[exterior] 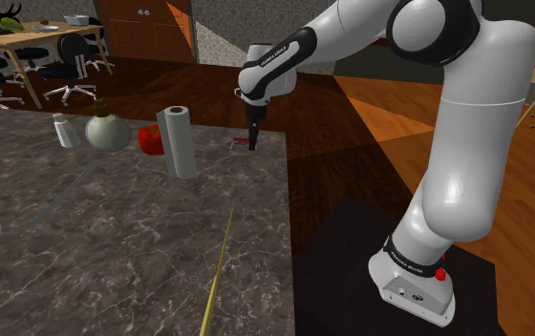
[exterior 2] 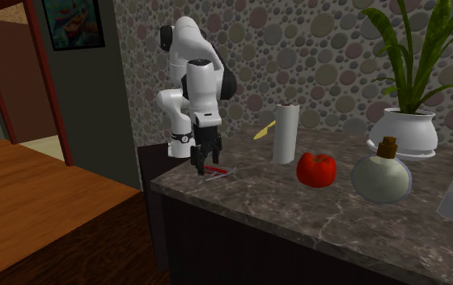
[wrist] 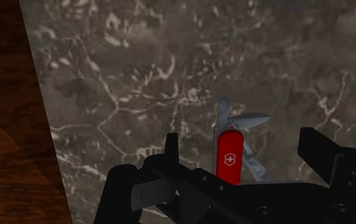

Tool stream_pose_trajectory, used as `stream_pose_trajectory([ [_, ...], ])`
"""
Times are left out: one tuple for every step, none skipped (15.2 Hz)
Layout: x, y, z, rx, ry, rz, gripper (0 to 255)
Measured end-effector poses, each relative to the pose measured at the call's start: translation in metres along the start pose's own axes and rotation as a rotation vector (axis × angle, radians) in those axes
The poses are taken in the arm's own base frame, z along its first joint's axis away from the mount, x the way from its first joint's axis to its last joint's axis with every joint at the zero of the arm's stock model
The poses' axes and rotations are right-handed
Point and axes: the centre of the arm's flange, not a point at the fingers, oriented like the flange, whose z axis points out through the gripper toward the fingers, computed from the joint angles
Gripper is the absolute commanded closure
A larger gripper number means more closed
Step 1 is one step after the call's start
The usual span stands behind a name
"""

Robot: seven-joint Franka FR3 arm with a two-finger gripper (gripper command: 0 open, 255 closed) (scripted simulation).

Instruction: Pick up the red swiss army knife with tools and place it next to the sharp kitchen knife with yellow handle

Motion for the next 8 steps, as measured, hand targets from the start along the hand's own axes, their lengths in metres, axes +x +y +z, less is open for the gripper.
stream_pose_trajectory([
  [0.0001, -0.0001, 0.0013, 0.0, 0.0, 0.0, 0],
  [0.0001, 0.0001, 0.0021, 0.0, 0.0, 0.0, 0],
  [0.0001, 0.0002, 0.0024, 0.0, 0.0, 0.0, 0],
  [0.0002, 0.0002, 0.0026, 0.0, 0.0, 0.0, 0],
  [0.0003, 0.0002, 0.0027, 0.0, 0.001, 0.0, 0],
  [0.0003, 0.0002, 0.0027, 0.0, 0.001, 0.0, 0],
  [0.0003, 0.0002, 0.0027, 0.0, 0.001, 0.0, 255],
  [0.0, 0.0016, 0.0007, -0.005, 0.004, 0.001, 255],
])
